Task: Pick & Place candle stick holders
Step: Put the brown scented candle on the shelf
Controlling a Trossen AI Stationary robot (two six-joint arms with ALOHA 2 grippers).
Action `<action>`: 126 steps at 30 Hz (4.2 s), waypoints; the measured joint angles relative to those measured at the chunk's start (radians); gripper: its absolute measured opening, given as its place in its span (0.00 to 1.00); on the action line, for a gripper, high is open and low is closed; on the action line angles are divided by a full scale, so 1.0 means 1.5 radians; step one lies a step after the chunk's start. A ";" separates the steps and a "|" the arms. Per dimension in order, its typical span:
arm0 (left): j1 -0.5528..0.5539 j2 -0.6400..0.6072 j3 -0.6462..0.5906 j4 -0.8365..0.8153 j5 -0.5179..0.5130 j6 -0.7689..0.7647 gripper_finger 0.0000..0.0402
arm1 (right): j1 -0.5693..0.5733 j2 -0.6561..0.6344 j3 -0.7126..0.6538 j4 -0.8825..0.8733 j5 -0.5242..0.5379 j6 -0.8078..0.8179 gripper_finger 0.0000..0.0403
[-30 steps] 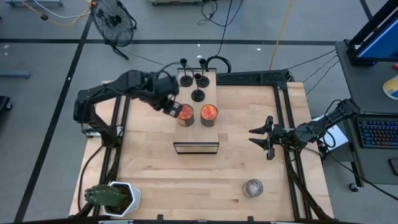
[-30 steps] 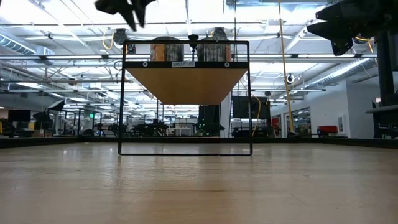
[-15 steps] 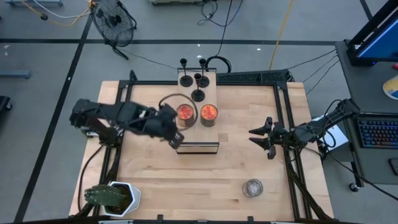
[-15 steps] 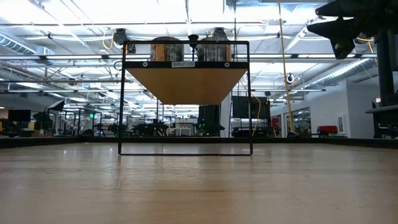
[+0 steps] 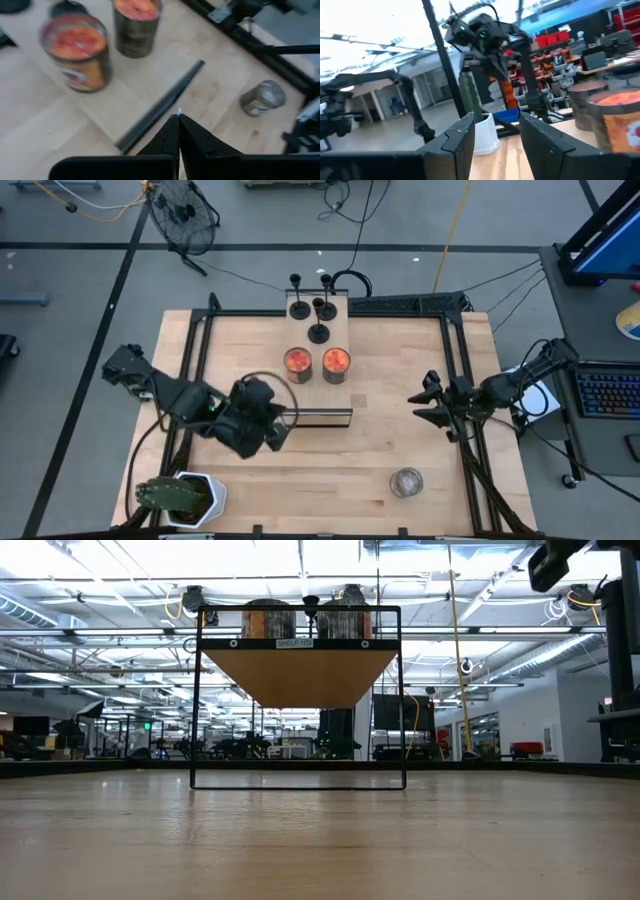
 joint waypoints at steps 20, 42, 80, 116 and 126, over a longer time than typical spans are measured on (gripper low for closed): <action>-0.039 -0.282 -0.589 0.618 0.002 0.167 0.03 | 0.127 0.264 0.319 -0.333 0.111 -0.053 0.36; -0.083 -0.509 -0.814 0.671 -0.026 0.202 0.01 | 0.137 0.630 0.710 -1.045 -0.251 0.436 0.36; -0.083 -0.509 -0.814 0.646 -0.037 0.284 0.10 | 0.134 0.661 0.464 -0.877 -0.276 0.665 0.36; -0.083 -0.509 -0.814 0.640 -0.037 0.281 0.10 | 0.132 0.649 0.424 -0.811 -0.277 0.663 0.01; -0.083 -0.509 -0.814 0.635 -0.036 0.280 0.10 | 0.070 0.616 0.526 -0.909 -0.278 0.597 0.00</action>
